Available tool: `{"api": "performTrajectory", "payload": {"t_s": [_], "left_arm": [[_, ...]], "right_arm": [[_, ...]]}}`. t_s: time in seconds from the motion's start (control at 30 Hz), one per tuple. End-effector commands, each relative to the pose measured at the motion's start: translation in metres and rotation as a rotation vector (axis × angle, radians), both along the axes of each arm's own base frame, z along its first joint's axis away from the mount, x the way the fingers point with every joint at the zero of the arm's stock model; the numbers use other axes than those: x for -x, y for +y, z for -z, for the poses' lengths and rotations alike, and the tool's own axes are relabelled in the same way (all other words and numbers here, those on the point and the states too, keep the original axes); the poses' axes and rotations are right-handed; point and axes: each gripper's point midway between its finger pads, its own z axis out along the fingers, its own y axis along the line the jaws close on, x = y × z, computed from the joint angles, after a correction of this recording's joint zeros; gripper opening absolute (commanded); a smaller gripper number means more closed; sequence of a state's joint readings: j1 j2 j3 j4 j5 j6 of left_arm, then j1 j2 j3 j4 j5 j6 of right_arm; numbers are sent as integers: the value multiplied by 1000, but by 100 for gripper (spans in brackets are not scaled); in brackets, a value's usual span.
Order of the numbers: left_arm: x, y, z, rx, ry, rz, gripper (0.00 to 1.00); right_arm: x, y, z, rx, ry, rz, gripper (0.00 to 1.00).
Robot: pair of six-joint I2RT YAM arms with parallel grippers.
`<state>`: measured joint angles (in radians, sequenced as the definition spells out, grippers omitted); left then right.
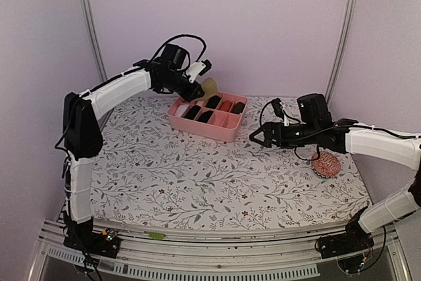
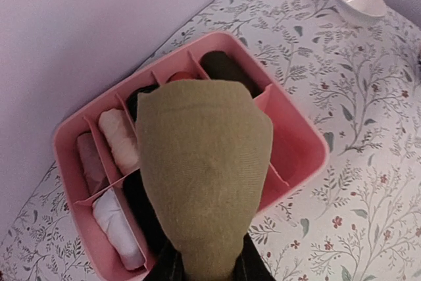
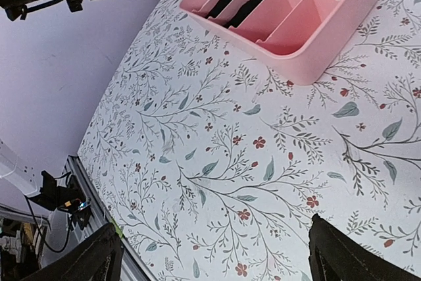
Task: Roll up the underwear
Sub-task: Place the underwear in the storage box.
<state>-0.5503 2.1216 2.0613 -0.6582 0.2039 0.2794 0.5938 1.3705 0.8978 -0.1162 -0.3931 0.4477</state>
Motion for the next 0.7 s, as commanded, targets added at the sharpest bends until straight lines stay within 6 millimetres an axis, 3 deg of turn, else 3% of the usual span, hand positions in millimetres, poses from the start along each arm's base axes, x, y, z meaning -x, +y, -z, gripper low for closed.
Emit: {"api": "performTrajectory", "payload": {"t_s": [0.0, 0.2, 0.43, 0.57, 0.67], "left_arm": [[-42, 6, 16, -83, -78, -287, 0], [-56, -18, 38, -202, -221, -409, 0], [-38, -54, 81, -260, -203, -341, 0], [-25, -58, 122, -336, -148, -318, 0], [-26, -54, 132, -362, -145, -347, 0]], "right_arm": [[-6, -29, 4, 71, 15, 157, 99], [-4, -46, 5, 97, 23, 240, 99], [2, -50, 17, 111, 55, 248, 99], [3, -52, 19, 118, 58, 252, 99], [4, -52, 21, 119, 62, 253, 99]]}}
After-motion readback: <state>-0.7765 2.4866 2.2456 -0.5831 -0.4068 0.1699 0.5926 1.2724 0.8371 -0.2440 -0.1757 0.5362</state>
